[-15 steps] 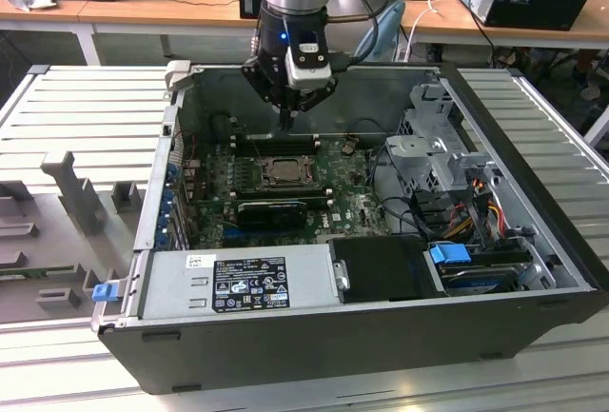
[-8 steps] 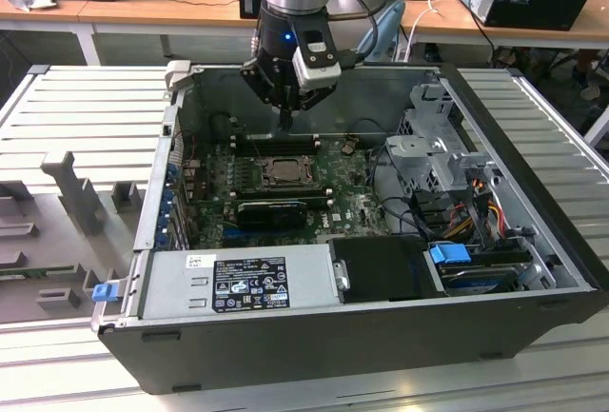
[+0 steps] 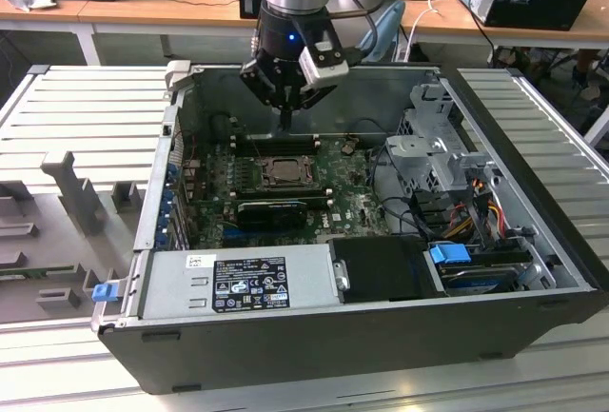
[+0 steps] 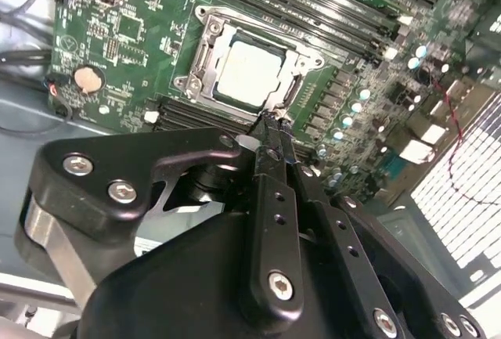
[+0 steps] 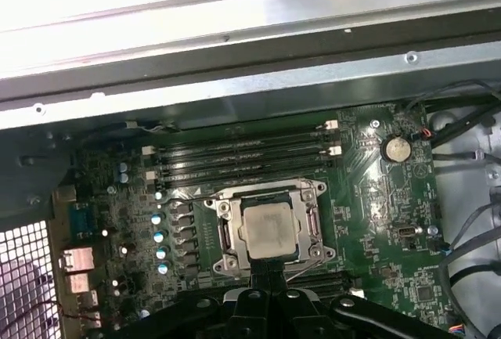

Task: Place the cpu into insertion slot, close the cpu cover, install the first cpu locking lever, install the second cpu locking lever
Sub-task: 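Install the first cpu locking lever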

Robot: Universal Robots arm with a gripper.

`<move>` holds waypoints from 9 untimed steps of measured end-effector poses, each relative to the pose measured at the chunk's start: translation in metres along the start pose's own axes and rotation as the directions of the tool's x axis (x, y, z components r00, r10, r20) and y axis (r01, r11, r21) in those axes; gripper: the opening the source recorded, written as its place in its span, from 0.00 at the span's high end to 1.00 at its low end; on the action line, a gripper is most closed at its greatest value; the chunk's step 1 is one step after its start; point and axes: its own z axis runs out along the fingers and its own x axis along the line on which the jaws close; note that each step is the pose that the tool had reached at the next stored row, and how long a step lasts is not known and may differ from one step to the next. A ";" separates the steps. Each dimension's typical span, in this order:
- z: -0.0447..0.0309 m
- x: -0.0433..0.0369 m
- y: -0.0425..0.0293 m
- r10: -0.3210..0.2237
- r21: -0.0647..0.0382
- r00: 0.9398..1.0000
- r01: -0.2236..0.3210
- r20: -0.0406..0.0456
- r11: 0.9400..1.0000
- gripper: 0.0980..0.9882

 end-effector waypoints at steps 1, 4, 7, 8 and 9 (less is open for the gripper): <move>0.0000 0.0000 0.0000 -0.025 0.001 1.000 0.025 -0.001 1.000 0.99; 0.0002 0.0000 0.0000 -0.124 0.003 0.992 0.124 -0.003 0.992 0.99; 0.0004 0.0000 0.0000 -0.178 0.004 0.984 0.178 -0.004 0.984 0.99; 0.0004 0.0000 -0.0001 -0.189 0.004 0.982 0.189 -0.004 0.982 0.99; 0.0005 0.0000 -0.0001 -0.189 0.004 0.982 0.189 -0.004 0.982 0.99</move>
